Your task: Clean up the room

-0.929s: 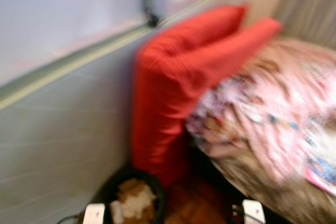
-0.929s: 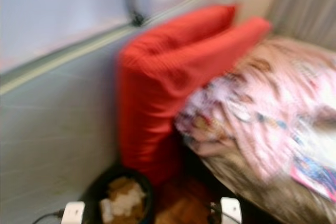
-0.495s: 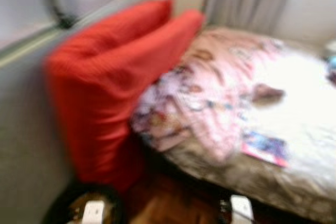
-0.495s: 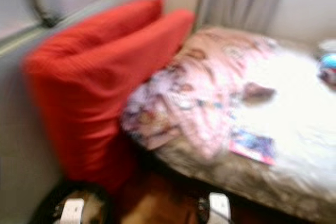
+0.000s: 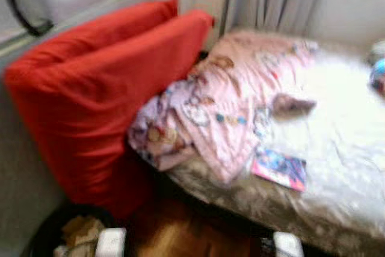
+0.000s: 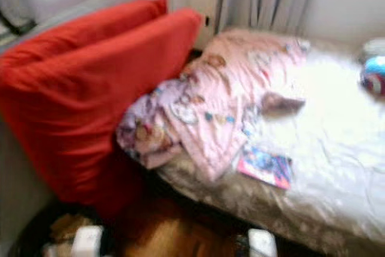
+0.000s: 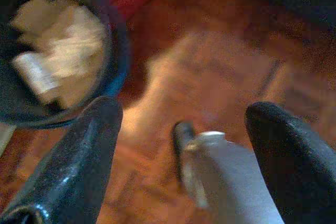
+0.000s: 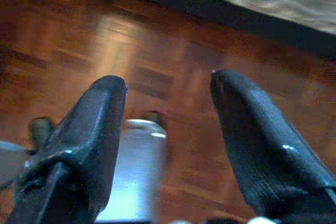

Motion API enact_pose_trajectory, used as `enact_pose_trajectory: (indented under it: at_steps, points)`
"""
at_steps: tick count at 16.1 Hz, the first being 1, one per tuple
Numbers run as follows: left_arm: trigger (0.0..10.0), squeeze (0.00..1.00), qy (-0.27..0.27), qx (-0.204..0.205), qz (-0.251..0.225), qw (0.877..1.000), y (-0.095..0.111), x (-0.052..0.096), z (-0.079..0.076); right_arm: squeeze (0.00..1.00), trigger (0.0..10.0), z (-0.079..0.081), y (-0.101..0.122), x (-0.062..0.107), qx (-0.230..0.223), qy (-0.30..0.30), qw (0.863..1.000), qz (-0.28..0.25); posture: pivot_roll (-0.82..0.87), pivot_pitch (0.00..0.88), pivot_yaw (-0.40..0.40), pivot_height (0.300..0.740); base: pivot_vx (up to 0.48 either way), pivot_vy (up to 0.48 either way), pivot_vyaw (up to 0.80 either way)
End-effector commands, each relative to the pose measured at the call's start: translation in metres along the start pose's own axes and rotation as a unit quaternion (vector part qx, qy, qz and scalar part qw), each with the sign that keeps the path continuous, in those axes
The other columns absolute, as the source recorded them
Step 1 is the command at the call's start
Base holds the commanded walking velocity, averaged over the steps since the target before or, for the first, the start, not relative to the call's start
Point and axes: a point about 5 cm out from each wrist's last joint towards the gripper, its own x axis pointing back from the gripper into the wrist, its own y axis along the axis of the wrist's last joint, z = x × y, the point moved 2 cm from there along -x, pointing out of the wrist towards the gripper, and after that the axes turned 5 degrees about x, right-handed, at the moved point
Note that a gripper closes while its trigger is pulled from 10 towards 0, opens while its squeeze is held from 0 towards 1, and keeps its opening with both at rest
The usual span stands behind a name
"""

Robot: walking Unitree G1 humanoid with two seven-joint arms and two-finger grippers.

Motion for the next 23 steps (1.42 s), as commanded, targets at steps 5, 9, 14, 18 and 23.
enact_pose_trajectory:
  at_steps: [5, 9, 14, 18, 23]
  points:
    - [10.0, 0.0, 0.009, -0.005, 0.009, 1.0, -0.006, 0.002, 0.008, 0.0, 10.0, 0.007, 0.021, -0.005, -0.006, 0.006, 1.0, -0.021, 0.06, 0.028, -0.027, 0.74, 0.0, -0.455, 0.0]
    - [10.0, 0.0, 0.007, -0.004, 0.01, 1.0, -0.007, 0.002, 0.006, 0.0, 10.0, 0.006, 0.027, -0.006, -0.003, 0.006, 1.0, -0.023, 0.05, 0.032, -0.033, 0.74, 0.0, -0.457, 0.0]
    - [10.0, 0.0, 0.005, -0.005, 0.013, 1.0, -0.009, 0.003, 0.005, 0.0, 10.0, 0.004, 0.027, -0.006, -0.005, 0.002, 1.0, -0.022, 0.04, 0.031, -0.03, 0.74, 0.0, -0.455, 0.0]
    - [10.0, 0.0, 0.005, -0.009, 0.011, 1.0, -0.008, 0.003, 0.006, 0.0, 10.0, 0.006, 0.023, -0.006, -0.006, 0.003, 1.0, -0.015, 0.04, 0.017, -0.02, 0.74, 0.0, -0.457, -0.39]
    - [10.0, 0.0, 0.004, -0.011, 0.008, 1.0, -0.006, 0.002, 0.007, 0.0, 10.0, 0.006, 0.026, -0.006, -0.012, 0.001, 1.0, -0.024, 0.04, 0.005, -0.018, 0.74, 0.0, -0.458, -0.28]
